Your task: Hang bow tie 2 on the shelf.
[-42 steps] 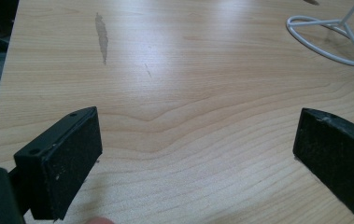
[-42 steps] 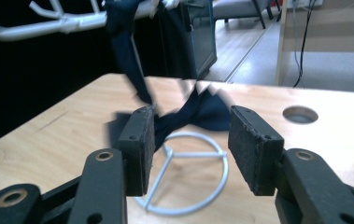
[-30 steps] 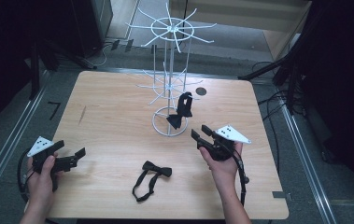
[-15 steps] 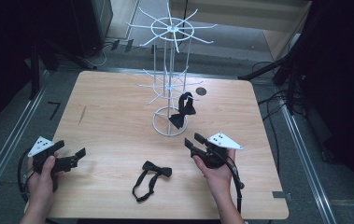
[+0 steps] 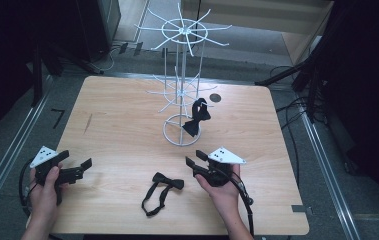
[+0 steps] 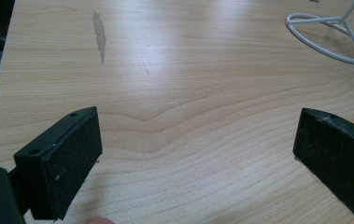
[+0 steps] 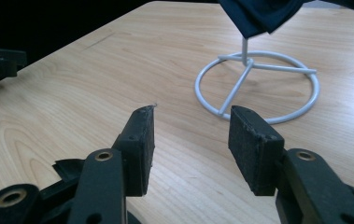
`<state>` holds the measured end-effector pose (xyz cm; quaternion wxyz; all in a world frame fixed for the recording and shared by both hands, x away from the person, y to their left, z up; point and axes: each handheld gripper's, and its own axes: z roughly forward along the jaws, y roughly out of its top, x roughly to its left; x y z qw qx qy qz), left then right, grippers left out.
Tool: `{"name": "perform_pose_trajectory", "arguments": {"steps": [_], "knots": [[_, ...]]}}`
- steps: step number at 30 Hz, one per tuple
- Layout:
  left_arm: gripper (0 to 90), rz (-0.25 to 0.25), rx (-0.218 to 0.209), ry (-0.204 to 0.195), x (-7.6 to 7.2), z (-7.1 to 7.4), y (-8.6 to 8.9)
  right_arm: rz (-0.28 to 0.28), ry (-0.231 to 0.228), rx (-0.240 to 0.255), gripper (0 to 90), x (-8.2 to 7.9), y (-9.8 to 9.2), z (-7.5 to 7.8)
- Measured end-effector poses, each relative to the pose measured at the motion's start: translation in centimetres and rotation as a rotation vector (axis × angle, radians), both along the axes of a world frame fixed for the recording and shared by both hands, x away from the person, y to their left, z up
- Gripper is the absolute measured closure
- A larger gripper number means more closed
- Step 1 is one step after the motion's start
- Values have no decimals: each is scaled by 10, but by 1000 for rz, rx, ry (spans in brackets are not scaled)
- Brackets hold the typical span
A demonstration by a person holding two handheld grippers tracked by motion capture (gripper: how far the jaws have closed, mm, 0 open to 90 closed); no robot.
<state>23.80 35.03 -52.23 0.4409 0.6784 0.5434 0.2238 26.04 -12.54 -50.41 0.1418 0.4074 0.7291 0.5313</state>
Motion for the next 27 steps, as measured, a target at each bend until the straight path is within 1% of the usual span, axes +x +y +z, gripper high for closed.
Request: {"name": "perform_pose_trajectory", "arguments": {"steps": [5,8,13,15,17,20,27], "knots": [[16,-2,0,-4,0,0,0,19,5,-7,524,-2,4,-2],[16,-1,-4,-5,0,0,0,37,13,-21,525,-3,10,-5],[16,0,-4,-5,0,0,0,57,26,-30,524,-5,16,-8],[16,-2,-3,-4,0,0,0,75,33,-36,523,-6,20,-10],[16,-1,-4,-3,0,0,0,94,33,-53,523,-7,23,-12],[16,-1,-3,-4,0,0,0,120,44,-58,521,-9,28,-14],[16,-1,-4,-3,0,0,0,156,65,-75,519,-12,37,-18]]}}
